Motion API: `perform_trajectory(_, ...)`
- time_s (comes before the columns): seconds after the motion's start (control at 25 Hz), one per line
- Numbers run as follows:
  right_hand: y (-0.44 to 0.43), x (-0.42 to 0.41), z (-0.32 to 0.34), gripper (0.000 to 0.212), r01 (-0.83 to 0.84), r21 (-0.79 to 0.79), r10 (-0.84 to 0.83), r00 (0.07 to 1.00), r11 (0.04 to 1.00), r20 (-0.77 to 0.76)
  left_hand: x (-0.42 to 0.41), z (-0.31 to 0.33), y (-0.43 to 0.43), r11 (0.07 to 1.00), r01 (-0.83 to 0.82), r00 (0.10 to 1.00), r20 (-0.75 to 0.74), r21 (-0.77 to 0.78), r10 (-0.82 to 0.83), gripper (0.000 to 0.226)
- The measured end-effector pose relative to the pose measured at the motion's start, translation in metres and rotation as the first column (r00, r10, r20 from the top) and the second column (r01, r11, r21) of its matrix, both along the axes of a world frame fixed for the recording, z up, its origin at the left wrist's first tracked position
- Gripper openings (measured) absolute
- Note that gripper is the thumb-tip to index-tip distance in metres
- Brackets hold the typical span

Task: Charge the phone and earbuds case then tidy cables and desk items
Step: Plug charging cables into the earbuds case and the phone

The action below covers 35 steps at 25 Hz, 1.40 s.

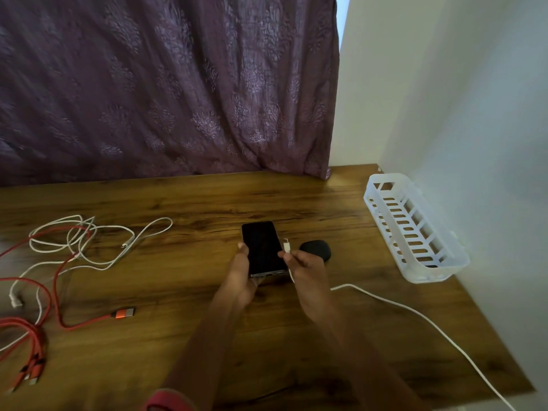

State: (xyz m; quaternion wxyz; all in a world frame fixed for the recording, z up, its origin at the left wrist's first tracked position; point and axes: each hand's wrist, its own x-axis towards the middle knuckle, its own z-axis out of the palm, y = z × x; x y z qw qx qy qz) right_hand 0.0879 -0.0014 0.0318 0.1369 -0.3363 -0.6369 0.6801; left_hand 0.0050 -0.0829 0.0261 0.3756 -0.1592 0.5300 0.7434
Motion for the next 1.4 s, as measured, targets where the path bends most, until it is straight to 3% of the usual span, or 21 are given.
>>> perform_trajectory(0.24, 0.007, 0.019, 0.032, 0.019, -0.015, -0.060, 0.005, 0.987, 0.998, -0.160, 0.017, 0.029, -0.003, 0.925, -0.074, 0.997, 0.009, 0.372, 0.076, 0.035)
perform_trajectory(0.4, 0.013, 0.030, 0.065, 0.023, -0.032, -0.100, -0.002, 0.944, 0.994, -0.331, 0.020, 0.072, 0.000, 0.813, -0.048, 0.999, 0.029, 0.580, 0.038, 0.039)
perform_trajectory(0.52, 0.016, 0.036, 0.096, 0.023, -0.040, -0.067, 0.011, 0.923, 0.997, -0.384, 0.024, 0.107, 0.006, 0.754, 0.002, 1.000, -0.010, 0.656, 0.006, 0.042)
perform_trajectory(0.68, 0.011, 0.045, 0.135, 0.023, 0.164, 0.116, -0.105, 0.911, 0.980, -0.399, 0.032, 0.147, 0.019, 0.747, 0.036, 0.995, -0.094, 0.663, 0.035, 0.036)
perform_trajectory(0.84, -0.004, 0.067, 0.165, 0.016, 0.434, 0.356, -0.215, 0.831, 0.827, -0.513, 0.035, 0.180, 0.028, 0.711, 0.035, 0.990, -0.120, 0.703, 0.069, 0.040)
perform_trajectory(0.96, -0.015, 0.080, 0.177, 0.015, 0.581, 0.564, -0.179, 0.773, 0.587, -0.609, 0.035, 0.206, 0.036, 0.640, 0.016, 0.994, -0.080, 0.768, 0.071, 0.046)
perform_trajectory(1.08, -0.022, 0.082, 0.189, 0.020, 0.661, 0.651, -0.135, 0.733, 0.372, -0.667, 0.039, 0.226, 0.046, 0.630, 0.018, 0.994, -0.081, 0.776, 0.071, 0.047)
perform_trajectory(1.16, -0.024, 0.080, 0.198, 0.021, 0.649, 0.686, -0.122, 0.750, 0.330, -0.650, 0.040, 0.232, 0.052, 0.619, -0.001, 0.995, -0.060, 0.785, 0.078, 0.048)
perform_trajectory(1.4, -0.031, 0.076, 0.206, 0.020, 0.566, 0.743, -0.150, 0.820, 0.357, -0.553, 0.036, 0.228, 0.067, 0.667, -0.049, 0.989, -0.057, 0.744, 0.136, 0.050)
